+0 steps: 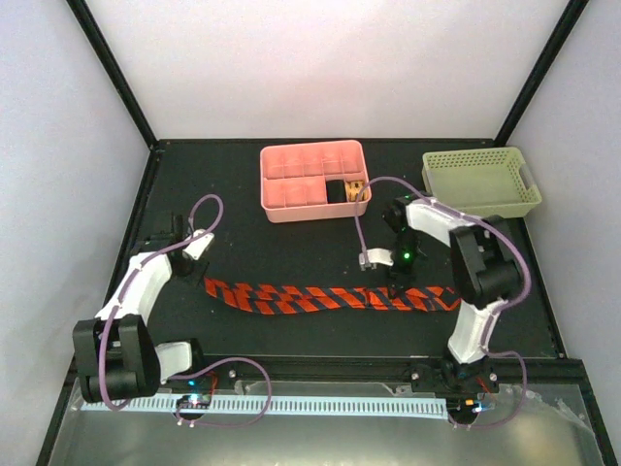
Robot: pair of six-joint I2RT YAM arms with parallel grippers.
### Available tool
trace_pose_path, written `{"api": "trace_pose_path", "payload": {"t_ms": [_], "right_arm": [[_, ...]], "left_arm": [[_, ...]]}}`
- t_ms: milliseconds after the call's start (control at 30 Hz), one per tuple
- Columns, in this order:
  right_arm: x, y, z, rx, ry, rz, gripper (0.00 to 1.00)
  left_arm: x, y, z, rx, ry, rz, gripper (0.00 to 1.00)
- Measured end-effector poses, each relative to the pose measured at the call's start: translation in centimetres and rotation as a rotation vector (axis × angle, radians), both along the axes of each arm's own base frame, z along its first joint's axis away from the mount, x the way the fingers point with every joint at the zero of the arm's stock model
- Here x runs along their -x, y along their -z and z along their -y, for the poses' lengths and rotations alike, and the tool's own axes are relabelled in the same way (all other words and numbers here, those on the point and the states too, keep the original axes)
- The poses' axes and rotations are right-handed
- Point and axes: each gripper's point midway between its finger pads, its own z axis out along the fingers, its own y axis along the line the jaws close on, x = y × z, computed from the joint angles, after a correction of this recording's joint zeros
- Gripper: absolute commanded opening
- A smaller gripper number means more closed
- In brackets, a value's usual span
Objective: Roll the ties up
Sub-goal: Flatten out the tie at the center of the board, then adjust the tie at the center of the board.
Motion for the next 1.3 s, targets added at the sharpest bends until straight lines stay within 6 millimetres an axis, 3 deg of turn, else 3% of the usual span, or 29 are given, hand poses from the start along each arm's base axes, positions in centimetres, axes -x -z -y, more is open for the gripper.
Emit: {"api": "trace_pose_path", "payload": {"t_ms": [133,200,300,433,533,667,800,1067,1300], "right_arm": [[-2.2,-2.8,1.6,-0.018,0.094,0.162,0.64],[-3.2,-4.1,2.7,-0.033,0.159,0.243,0.61],[-2.6,-4.7,4.7,-0.014,0.217,0.309,0.58],[-0.7,-3.7,7.2,0.03,0.3,0.273,0.55],[0.1,-2.2,8.5,0.064,0.346,0.243,0.53],[0.5,-0.6,8.9,0.104,0.366,0.197,0.52],[-0.1,1.0,9.5,0.153,0.371,0.172,0.47],[-0.7,1.8,11.1,0.209,0.394,0.136,0.39],[-0.9,1.7,15.6,0.248,0.489,0.134,0.39]], "left_arm": [[-0.3,0.3,-1.2,-0.018,-0.02,0.006,0.48],[-0.5,0.1,-1.7,-0.023,-0.03,0.02,0.64],[-0.8,-0.4,-2.2,-0.025,-0.035,0.046,0.77],[-1.9,-2.6,-2.3,-0.032,-0.004,0.12,0.98],[-3.1,-5.3,-1.1,0.011,0.078,0.209,0.99],[-2.7,-7.4,2.7,0.118,0.304,0.271,0.99],[-0.1,-6.7,6.8,0.192,0.553,0.231,0.95],[3.9,-4.3,10.9,0.234,0.798,0.147,0.82],[6.1,-3.0,14.0,0.261,0.941,0.103,0.66]]}}
